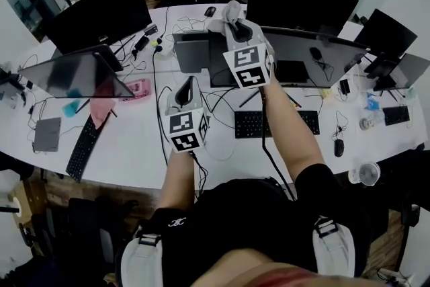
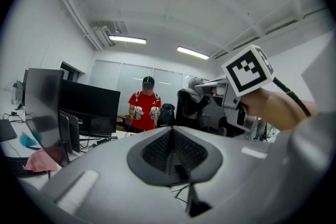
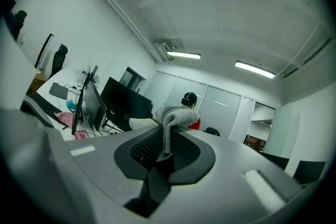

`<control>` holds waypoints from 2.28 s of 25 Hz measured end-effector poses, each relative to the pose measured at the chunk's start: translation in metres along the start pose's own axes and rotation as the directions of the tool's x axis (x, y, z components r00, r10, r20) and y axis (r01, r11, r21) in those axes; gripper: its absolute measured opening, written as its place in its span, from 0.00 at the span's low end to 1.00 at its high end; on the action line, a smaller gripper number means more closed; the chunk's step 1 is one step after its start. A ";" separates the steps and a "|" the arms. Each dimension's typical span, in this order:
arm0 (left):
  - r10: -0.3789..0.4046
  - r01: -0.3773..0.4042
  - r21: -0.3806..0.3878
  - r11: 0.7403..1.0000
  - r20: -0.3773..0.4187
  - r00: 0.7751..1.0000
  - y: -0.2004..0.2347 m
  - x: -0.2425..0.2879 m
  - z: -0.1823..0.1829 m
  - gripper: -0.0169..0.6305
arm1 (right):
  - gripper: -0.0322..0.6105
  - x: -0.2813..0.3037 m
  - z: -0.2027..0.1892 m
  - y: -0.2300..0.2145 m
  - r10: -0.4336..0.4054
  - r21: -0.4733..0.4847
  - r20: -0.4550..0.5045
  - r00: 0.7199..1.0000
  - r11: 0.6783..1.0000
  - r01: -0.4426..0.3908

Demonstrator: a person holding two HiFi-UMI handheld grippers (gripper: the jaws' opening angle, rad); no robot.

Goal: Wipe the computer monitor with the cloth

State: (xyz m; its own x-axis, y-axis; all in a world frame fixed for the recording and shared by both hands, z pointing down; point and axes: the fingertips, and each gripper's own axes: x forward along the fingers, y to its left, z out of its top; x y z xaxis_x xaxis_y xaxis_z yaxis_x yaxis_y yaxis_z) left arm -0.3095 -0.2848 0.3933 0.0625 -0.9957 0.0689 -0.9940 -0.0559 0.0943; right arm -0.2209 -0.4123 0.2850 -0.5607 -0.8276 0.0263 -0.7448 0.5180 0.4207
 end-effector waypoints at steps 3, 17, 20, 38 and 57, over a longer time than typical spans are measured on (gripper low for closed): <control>-0.021 0.021 0.000 1.000 -0.008 1.000 -0.003 0.002 -0.002 0.10 | 0.10 -0.004 -0.006 -0.011 -0.028 0.014 -0.016 0.999 1.000 0.028; -0.087 0.087 0.013 0.996 -0.041 0.995 -0.026 0.006 -0.013 0.10 | 0.10 -0.028 -0.028 -0.066 -0.135 0.061 -0.068 0.989 0.988 0.139; -0.088 0.089 0.012 0.996 -0.044 0.995 -0.035 0.005 -0.014 0.10 | 0.10 -0.036 -0.037 -0.082 -0.152 0.100 -0.066 0.986 0.982 0.158; -0.108 0.112 0.092 0.989 -0.051 0.993 -0.181 0.038 -0.012 0.10 | 0.10 -0.113 -0.115 -0.240 -0.252 0.164 -0.086 0.964 0.951 0.263; -0.092 0.096 0.104 0.990 -0.045 0.995 -0.317 0.067 -0.035 0.10 | 0.10 -0.194 -0.193 -0.399 -0.322 0.156 -0.114 0.940 0.928 0.337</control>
State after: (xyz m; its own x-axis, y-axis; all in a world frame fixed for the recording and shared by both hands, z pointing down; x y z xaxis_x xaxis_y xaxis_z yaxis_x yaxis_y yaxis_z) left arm 0.0124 -0.3309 0.4031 0.1576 -0.9819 0.1047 -0.9873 -0.1589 -0.0036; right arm 0.2549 -0.5004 0.2869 -0.2457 -0.9693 -0.0075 -0.9370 0.2355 0.2580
